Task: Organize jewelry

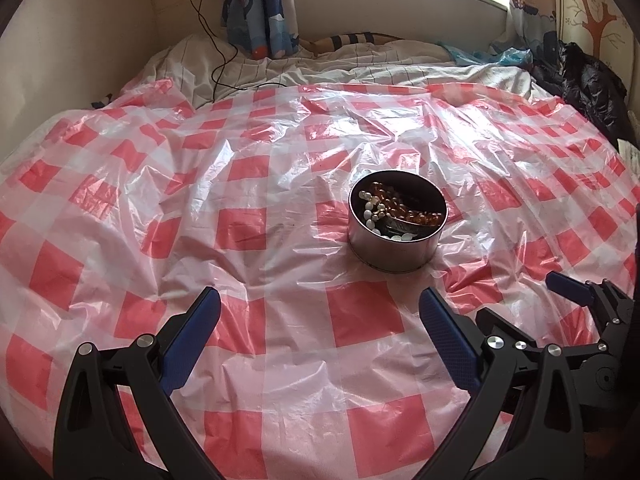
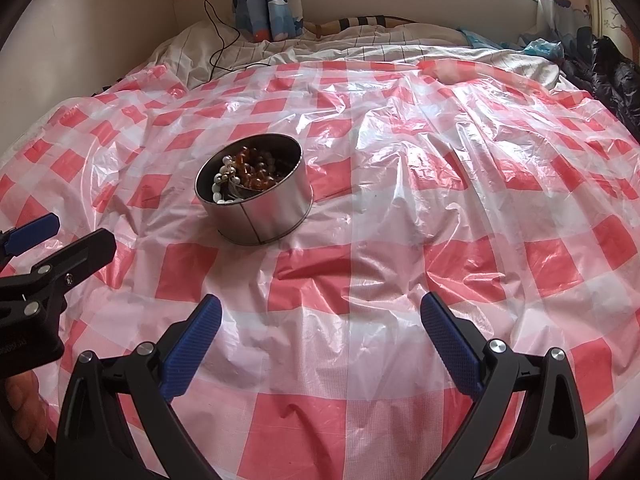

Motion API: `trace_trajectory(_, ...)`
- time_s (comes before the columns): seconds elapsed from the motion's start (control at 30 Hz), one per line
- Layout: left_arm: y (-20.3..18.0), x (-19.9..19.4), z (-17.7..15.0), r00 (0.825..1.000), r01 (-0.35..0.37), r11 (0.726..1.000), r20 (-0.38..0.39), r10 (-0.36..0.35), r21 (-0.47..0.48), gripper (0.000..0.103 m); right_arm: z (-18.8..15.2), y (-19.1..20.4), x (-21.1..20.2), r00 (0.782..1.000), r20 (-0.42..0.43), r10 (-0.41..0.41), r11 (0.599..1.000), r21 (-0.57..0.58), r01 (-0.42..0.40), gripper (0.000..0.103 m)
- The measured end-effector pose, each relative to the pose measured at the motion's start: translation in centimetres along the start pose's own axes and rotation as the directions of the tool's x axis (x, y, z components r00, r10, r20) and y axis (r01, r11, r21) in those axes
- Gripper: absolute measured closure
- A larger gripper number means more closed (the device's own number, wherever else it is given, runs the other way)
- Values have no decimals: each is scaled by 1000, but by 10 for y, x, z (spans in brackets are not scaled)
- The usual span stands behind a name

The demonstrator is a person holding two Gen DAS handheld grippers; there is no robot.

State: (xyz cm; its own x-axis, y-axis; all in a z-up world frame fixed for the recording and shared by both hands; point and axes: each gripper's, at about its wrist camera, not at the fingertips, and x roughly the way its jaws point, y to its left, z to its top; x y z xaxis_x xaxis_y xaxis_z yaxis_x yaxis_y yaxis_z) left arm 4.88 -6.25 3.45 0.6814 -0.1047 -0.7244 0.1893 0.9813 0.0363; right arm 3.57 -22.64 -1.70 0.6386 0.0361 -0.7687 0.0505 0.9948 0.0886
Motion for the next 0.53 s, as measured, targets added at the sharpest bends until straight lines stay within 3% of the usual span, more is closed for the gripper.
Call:
trace_trajectory(0.17, 0, -6, 0, 999, -39, 999, 37, 38, 13, 8, 0, -1, 1, 1000, 2, 0, 1000, -1, 0, 8)
trace_trajectory(0.53, 7, 6, 0, 999, -36, 999, -31, 36, -20, 8, 1, -1, -2, 1000, 5, -1, 1000, 1, 1, 8)
